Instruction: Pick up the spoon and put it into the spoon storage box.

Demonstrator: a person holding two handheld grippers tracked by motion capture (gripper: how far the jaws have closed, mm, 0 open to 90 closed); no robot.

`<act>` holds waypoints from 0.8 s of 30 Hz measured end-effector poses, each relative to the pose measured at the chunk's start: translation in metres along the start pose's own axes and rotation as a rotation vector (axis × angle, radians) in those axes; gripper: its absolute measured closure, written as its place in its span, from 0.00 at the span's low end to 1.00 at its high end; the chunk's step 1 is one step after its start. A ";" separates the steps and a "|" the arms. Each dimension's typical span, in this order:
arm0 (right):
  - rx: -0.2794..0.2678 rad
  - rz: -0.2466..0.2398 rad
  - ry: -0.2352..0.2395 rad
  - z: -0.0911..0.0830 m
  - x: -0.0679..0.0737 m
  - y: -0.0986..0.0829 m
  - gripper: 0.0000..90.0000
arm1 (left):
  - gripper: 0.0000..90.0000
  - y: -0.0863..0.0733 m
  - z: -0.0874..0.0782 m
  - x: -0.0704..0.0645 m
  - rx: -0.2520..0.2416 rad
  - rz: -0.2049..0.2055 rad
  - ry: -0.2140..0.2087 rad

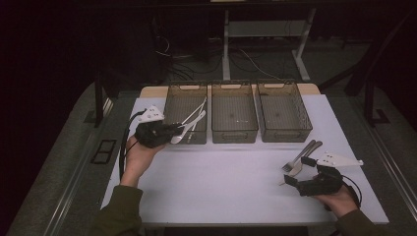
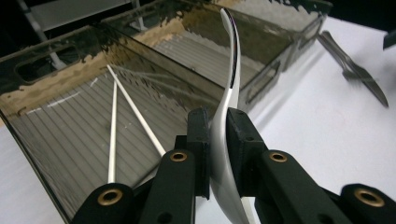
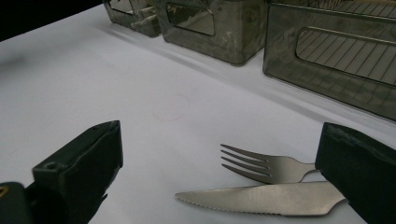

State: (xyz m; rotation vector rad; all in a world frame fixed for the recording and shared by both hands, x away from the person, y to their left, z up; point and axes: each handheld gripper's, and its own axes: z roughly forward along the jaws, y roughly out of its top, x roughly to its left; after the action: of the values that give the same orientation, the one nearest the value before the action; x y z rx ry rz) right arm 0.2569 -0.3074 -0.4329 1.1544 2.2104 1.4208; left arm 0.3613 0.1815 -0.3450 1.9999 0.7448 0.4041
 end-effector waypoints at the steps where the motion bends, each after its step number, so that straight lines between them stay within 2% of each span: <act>1: -0.001 -0.001 0.000 0.000 0.000 0.000 0.01 | 0.88 0.002 0.002 0.002 0.000 0.002 0.006; 4: -0.001 0.000 -0.001 0.000 0.000 0.000 0.01 | 0.88 0.007 0.008 0.008 -0.007 -0.001 0.018; 13: -0.008 0.001 -0.002 -0.002 -0.002 0.000 0.01 | 0.88 0.020 0.024 0.025 0.020 -0.014 0.048; 16: -0.008 0.001 -0.001 -0.002 -0.001 0.000 0.01 | 0.88 0.021 0.027 0.027 0.020 -0.023 0.039; 24: -0.007 -0.001 0.000 -0.001 -0.001 0.000 0.01 | 0.88 0.029 0.047 0.027 0.029 -0.008 0.013</act>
State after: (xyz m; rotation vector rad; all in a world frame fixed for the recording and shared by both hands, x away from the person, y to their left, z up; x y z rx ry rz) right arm 0.2569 -0.3093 -0.4329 1.1503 2.2044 1.4269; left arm 0.4175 0.1571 -0.3445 2.0222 0.7700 0.4044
